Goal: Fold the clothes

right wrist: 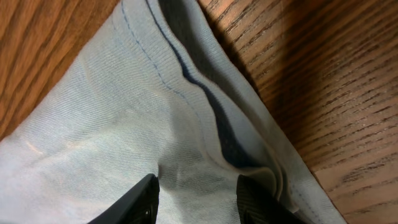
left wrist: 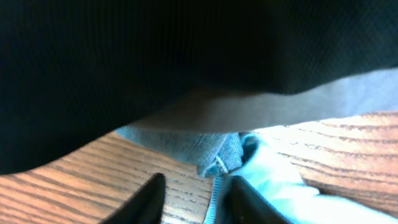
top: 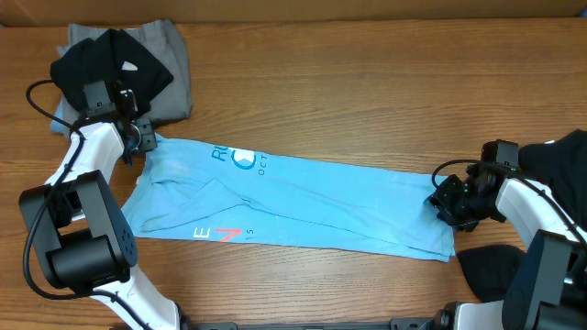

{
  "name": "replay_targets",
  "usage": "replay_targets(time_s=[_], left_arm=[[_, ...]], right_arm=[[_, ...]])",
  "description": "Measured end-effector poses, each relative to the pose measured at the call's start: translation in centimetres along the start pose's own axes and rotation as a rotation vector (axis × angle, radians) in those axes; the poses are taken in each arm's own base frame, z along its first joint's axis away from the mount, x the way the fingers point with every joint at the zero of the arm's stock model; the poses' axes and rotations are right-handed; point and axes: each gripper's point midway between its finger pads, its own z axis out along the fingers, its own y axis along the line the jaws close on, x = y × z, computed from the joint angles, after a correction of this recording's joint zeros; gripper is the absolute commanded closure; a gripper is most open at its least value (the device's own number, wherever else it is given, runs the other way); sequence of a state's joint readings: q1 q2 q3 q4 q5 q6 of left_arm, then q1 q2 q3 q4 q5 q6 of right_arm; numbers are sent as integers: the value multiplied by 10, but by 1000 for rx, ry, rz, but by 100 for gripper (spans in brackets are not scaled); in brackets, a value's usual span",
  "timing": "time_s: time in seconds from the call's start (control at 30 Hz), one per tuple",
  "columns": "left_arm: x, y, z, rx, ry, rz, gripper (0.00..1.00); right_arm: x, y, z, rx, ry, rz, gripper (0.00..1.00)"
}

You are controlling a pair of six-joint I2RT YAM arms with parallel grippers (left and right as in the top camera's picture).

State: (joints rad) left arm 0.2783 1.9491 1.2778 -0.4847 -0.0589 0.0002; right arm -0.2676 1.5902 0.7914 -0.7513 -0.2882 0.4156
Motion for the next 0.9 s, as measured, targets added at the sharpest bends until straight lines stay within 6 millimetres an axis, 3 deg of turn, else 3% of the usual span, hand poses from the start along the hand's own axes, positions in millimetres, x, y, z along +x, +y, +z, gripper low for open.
replay_targets(time_s=[0.23,0.33,0.53,0.6,0.7,0.9], left_arm=[[5,3,-13,-4,24,-13,55],[-6,4,-40,-1,-25,-19,64],[-27,8,-99,2,-140,-49,66],[-26,8,-112,3,-145,-62,67],[-17,9,-123,5,-126,-74,61],[6,0,-139,62,-55,-105,58]], right_arm=[[0,0,0,0,0,0,55],[0,0,0,-2,0,1,51],[1,0,0,-2,4,3,52],[4,-1,-1,5,17,5,52],[6,-1,-6,15,33,-4,50],[-13,19,-42,-28,-57,-46,34]])
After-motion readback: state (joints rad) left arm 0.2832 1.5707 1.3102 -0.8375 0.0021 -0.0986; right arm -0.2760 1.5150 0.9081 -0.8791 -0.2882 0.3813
